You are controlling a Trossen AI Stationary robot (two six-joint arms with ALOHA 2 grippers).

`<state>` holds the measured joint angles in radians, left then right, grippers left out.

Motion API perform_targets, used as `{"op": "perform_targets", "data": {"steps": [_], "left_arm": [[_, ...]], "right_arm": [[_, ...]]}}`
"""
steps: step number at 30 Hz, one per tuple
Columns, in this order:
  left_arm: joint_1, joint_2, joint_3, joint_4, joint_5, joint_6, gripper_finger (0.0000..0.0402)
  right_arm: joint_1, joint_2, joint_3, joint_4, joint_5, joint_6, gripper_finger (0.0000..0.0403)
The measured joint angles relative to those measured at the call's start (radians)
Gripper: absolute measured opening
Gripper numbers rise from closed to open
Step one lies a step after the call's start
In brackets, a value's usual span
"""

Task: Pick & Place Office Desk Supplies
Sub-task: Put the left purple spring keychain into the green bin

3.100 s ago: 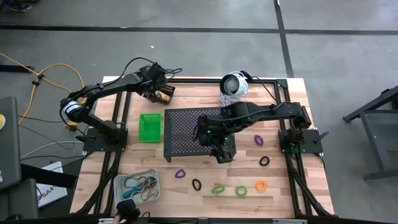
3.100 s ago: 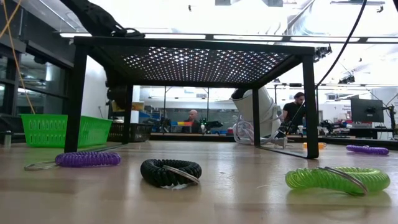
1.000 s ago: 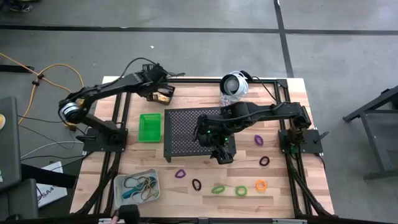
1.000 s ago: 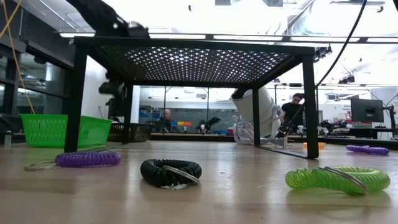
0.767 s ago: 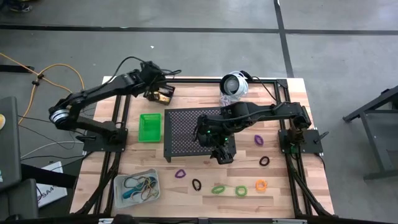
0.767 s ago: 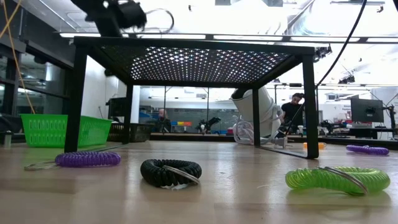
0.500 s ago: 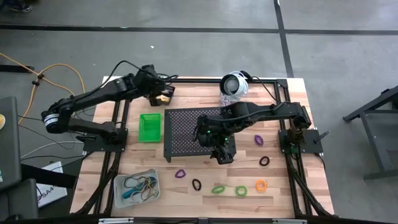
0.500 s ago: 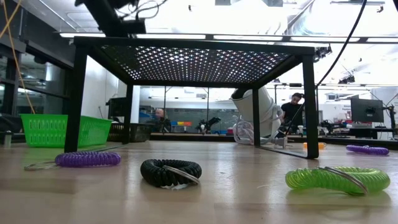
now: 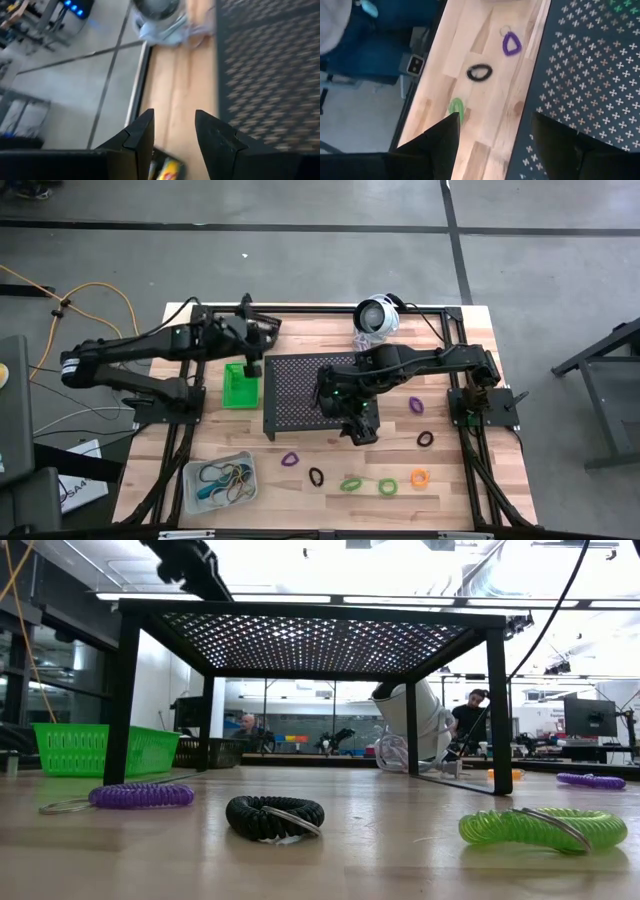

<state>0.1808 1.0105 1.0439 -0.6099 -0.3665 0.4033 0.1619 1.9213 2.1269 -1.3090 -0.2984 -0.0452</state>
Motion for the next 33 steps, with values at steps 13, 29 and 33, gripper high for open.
{"op": "perform_targets", "data": {"steps": [13, 29, 33], "left_arm": [[-0.194, -0.001, 0.000, -0.013, -0.006, -0.128, 0.0135], [-0.434, -0.001, 0.000, -0.019, -0.007, -0.271, 0.0135], [-0.508, 0.001, 0.000, -0.018, -0.007, -0.341, 0.0135]], "right_arm": [[-0.085, -0.089, 0.001, -0.068, -0.082, -0.011, 0.0231], [-0.101, -0.120, 0.000, -0.126, -0.041, 0.015, 0.0231], [-0.123, -0.137, 0.000, -0.112, -0.041, 0.015, 0.0231]]}}
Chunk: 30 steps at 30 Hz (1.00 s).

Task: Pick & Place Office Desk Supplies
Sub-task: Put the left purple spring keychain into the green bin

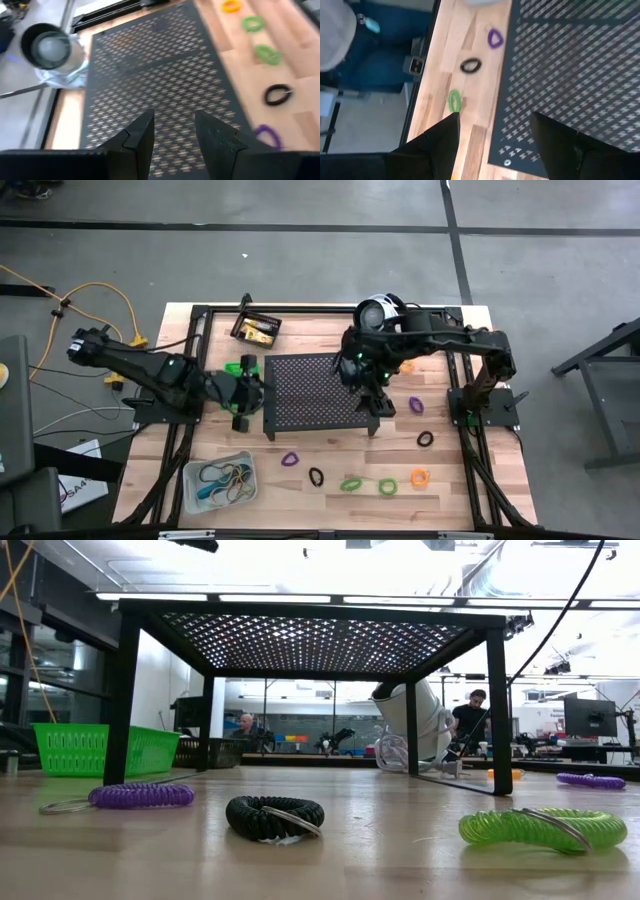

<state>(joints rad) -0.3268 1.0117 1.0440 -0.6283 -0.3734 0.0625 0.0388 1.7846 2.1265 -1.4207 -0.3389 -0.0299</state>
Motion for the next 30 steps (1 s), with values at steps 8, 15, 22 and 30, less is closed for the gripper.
{"op": "perform_targets", "data": {"steps": [8, 15, 22, 30], "left_arm": [[-0.173, 0.075, 0.001, 0.030, 0.001, -0.164, 0.0135], [-0.272, 0.216, 0.001, 0.092, -0.125, -0.264, 0.0135], [-0.315, 0.322, 0.001, 0.136, -0.129, -0.396, 0.0135], [-0.324, 0.395, 0.001, 0.187, -0.001, -0.485, 0.0135]], "right_arm": [[-0.027, -0.016, 0.000, 0.055, 0.000, 0.007, 0.0231], [-0.027, -0.014, 0.000, 0.077, 0.020, 0.002, 0.0231], [-0.027, -0.014, 0.000, 0.101, 0.048, 0.002, 0.0231], [-0.027, -0.014, 0.000, 0.111, 0.049, 0.000, 0.0231]]}}
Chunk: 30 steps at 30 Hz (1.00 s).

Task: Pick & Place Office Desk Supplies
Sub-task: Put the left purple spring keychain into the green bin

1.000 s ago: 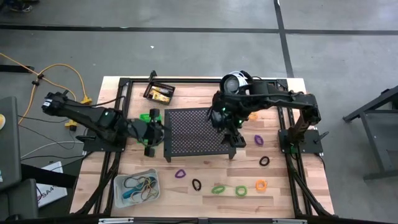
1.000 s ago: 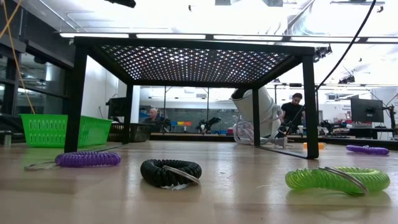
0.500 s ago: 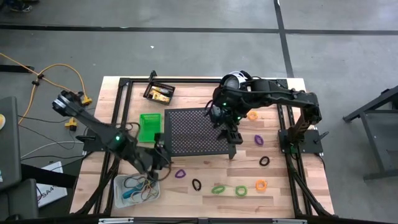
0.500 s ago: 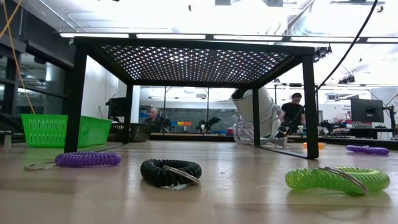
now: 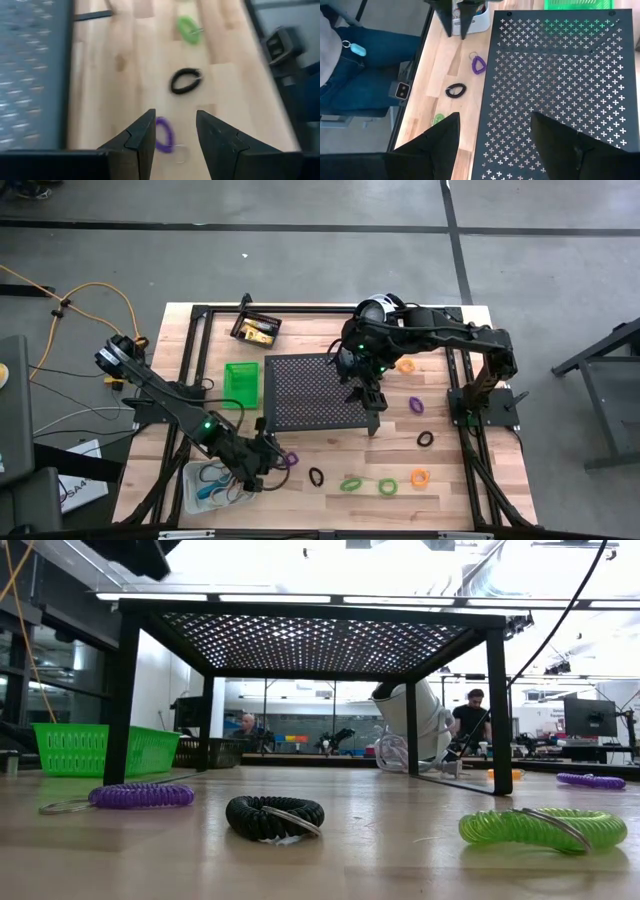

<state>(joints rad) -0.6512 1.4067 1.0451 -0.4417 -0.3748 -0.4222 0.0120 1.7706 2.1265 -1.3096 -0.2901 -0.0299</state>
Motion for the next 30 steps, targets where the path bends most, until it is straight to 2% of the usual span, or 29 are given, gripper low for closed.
{"op": "perform_targets", "data": {"steps": [2, 10, 17, 24, 30], "left_arm": [[0.004, 0.000, 0.000, 0.036, 0.036, -0.019, 0.0135], [0.008, 0.012, 0.000, 0.053, 0.037, -0.073, 0.0135], [0.009, 0.094, 0.000, 0.050, 0.034, -0.068, 0.0135], [-0.003, 0.144, 0.003, 0.055, -0.012, -0.035, 0.0135], [-0.035, 0.152, 0.000, 0.050, -0.034, 0.077, 0.0134]], "right_arm": [[0.000, 0.000, 0.000, 0.003, 0.000, 0.000, 0.0231], [0.000, 0.000, 0.000, 0.007, 0.000, 0.000, 0.0231], [0.001, 0.000, 0.000, 0.010, 0.000, 0.005, 0.0231], [0.001, 0.000, 0.000, 0.014, 0.000, 0.007, 0.0231], [0.001, 0.001, 0.000, 0.017, 0.000, 0.007, 0.0231]]}}
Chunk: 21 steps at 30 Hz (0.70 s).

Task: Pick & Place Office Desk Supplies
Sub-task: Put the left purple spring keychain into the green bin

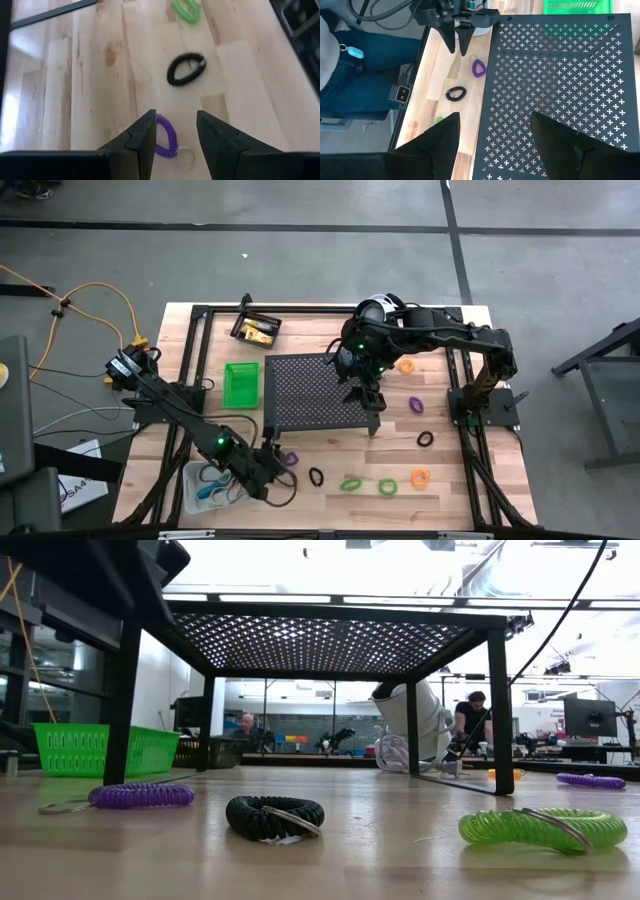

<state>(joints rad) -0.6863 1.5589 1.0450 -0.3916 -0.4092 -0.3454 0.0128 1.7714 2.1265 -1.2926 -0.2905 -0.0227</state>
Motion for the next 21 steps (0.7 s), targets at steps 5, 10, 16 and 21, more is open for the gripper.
{"op": "perform_targets", "data": {"steps": [5, 10, 16, 21], "left_arm": [[-0.040, 0.002, -0.003, -0.001, -0.023, 0.209, 0.0133], [-0.059, 0.002, -0.003, 0.000, -0.020, 0.382, 0.0133], [-0.034, 0.002, 0.004, 0.000, 0.059, 0.401, 0.0133], [-0.005, 0.001, 0.027, -0.001, 0.082, 0.424, 0.0133]], "right_arm": [[0.000, 0.000, 0.000, 0.004, -0.001, 0.000, 0.0231], [0.000, 0.000, 0.000, 0.004, -0.001, 0.001, 0.0231], [0.000, 0.000, 0.000, 0.004, -0.007, 0.023, 0.0231], [0.000, 0.000, 0.000, 0.004, -0.007, 0.023, 0.0231]]}}
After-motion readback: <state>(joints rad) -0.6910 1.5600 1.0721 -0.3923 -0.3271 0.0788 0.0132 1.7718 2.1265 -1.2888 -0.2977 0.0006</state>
